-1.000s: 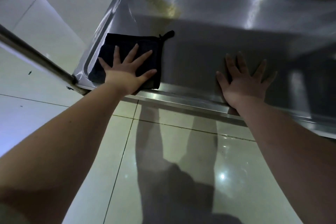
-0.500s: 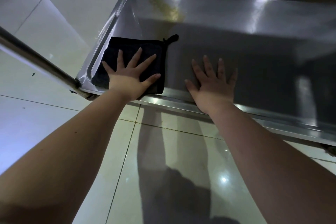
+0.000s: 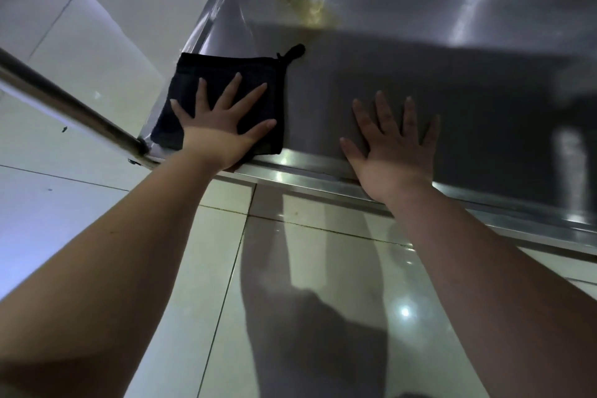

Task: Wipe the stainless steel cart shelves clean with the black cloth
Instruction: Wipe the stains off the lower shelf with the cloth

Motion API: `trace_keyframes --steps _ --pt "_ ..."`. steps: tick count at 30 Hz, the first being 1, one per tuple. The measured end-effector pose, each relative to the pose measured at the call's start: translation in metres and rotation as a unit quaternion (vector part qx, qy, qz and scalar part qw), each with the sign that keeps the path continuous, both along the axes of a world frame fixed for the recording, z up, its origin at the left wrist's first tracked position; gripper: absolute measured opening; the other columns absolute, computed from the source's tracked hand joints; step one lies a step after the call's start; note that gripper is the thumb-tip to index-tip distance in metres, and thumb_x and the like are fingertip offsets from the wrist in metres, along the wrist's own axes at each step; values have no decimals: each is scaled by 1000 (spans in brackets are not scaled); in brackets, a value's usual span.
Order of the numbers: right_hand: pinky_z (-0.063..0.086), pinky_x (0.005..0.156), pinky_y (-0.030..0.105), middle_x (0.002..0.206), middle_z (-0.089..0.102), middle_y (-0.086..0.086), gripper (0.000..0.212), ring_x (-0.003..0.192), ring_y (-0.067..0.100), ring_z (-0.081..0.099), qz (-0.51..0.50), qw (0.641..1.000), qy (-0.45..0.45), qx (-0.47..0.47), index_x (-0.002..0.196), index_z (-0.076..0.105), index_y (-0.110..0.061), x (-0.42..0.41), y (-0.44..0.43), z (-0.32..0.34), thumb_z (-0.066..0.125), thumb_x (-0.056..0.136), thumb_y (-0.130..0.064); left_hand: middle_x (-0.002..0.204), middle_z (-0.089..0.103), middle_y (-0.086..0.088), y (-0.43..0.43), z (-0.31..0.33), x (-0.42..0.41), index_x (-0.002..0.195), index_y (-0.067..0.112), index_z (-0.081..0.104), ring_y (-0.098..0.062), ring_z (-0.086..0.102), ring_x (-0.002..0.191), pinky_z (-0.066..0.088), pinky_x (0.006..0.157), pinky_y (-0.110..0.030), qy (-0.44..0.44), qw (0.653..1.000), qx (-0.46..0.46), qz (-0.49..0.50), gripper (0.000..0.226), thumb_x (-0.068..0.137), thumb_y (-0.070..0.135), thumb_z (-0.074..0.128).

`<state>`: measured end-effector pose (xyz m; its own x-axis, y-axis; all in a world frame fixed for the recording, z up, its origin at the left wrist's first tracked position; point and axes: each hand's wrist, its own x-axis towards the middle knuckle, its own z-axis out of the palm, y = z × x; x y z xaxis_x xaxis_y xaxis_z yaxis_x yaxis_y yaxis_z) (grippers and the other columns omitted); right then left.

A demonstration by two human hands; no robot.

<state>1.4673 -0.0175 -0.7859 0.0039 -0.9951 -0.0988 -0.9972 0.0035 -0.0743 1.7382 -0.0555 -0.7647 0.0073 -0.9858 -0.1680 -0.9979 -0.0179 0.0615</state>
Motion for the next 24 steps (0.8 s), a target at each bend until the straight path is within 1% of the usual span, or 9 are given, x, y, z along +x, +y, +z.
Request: trace_keyframes --steps 3,7,9,11,16,18,22,24 --pt "-11 111 66 162 -12 -14 66 149 31 -14 1 1000 11 4 150 -6 -50 2 0 0 9 89 -71 160 -8 24 4 -1 -32 133 73 -11 -33 -13 148 -8 106 -73 6 1000 3 -25 77 61 96 -3" --pt "-13 109 69 163 -6 -16 66 149 30 -10 15 1000 16 -3 150 0 -51 -13 -7 4 11 88 -73 160 -4 23 21 -7 -74 133 73 -8 -34 -12 148 -10 105 -73 18 996 -28 -83 69 69 94 6" --pt "-13 109 68 162 -5 -17 69 149 33 -9 -2 1000 22 -8 149 0 -53 -29 -10 5 8 85 -77 160 -3 23 24 -9 -77 133 73 -7 -34 -13 148 -11 105 -72 25 996 -36 -83 68 69 94 7" --pt "-13 109 68 161 -9 -20 70 148 38 -12 -21 1000 12 2 147 -5 -56 -39 -10 4 6 82 -81 160 -4 24 24 -11 -76 132 74 -8 -34 -13 147 -12 105 -72 24 996 -41 -81 69 68 95 5" --pt "-9 110 69 162 -8 -19 72 147 39 -13 -28 999 16 -12 148 -5 -55 -32 -7 2 5 82 -81 159 -6 25 19 -11 -81 132 74 -9 -33 -16 147 -14 104 -72 24 997 -25 -62 70 66 96 3" --pt "-9 110 68 162 -7 -18 72 147 39 -12 -28 999 13 -17 148 -5 -54 -34 -6 2 4 82 -81 159 -6 25 9 -10 -88 133 73 -7 -34 -16 147 -14 103 -72 24 998 -22 -59 71 67 95 4" --pt "-10 110 68 162 -5 -18 72 147 40 -11 -23 999 10 -28 148 -3 -54 -35 -4 0 5 82 -80 161 -1 21 -33 -5 -105 138 69 4 -38 -14 147 -14 101 -74 46 996 -31 -70 72 71 93 11" --pt "-11 110 68 162 -6 -18 72 147 40 -12 -24 999 8 -27 148 -3 -54 -36 -4 -1 5 81 -80 161 -1 20 -59 -3 -115 139 69 4 -38 -14 147 -14 101 -75 42 996 -20 -73 71 72 92 13"
